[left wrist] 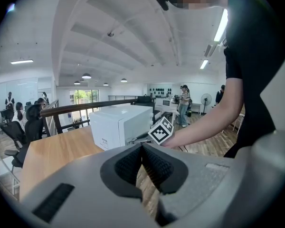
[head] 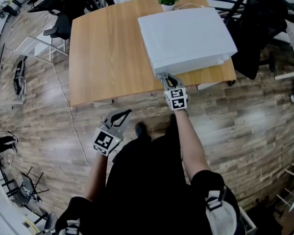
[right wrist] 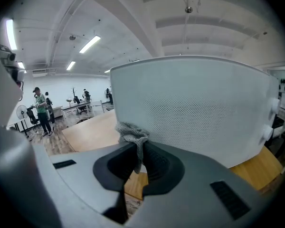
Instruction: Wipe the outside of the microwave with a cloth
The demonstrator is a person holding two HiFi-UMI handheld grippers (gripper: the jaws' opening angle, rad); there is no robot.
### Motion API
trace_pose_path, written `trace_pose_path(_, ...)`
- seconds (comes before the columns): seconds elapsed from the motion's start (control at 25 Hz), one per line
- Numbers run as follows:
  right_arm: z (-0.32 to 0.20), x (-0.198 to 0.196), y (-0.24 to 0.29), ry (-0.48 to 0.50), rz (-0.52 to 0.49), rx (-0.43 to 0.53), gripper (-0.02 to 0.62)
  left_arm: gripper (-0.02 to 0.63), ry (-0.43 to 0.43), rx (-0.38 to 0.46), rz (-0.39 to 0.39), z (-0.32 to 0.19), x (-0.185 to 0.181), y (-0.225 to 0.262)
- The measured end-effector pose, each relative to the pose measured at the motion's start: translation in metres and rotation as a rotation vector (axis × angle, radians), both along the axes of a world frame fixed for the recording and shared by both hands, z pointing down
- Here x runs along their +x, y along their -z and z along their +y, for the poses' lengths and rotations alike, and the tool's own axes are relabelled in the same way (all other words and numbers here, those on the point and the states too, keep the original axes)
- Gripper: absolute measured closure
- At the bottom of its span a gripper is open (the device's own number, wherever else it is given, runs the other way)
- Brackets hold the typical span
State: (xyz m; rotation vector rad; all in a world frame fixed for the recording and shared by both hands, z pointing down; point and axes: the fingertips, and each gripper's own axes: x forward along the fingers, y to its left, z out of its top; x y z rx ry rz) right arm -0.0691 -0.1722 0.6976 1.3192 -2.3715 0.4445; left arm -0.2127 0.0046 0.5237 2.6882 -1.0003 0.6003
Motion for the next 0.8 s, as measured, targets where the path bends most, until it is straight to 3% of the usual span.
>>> trace_pose_path(0.48, 0.006, -0.017, -0.012, 0.04, 0.0, -0.027, 0.566, 0.603, 0.011, -0.006, -0.003, 0.005, -0.008, -0.003)
trace_pose_path(0.8, 0.001, -0.009, -0.023, 0.067, 0.011, -0.041, 0.566, 0.603, 0.028, -0.018, -0.001, 0.001, -0.001, -0.004)
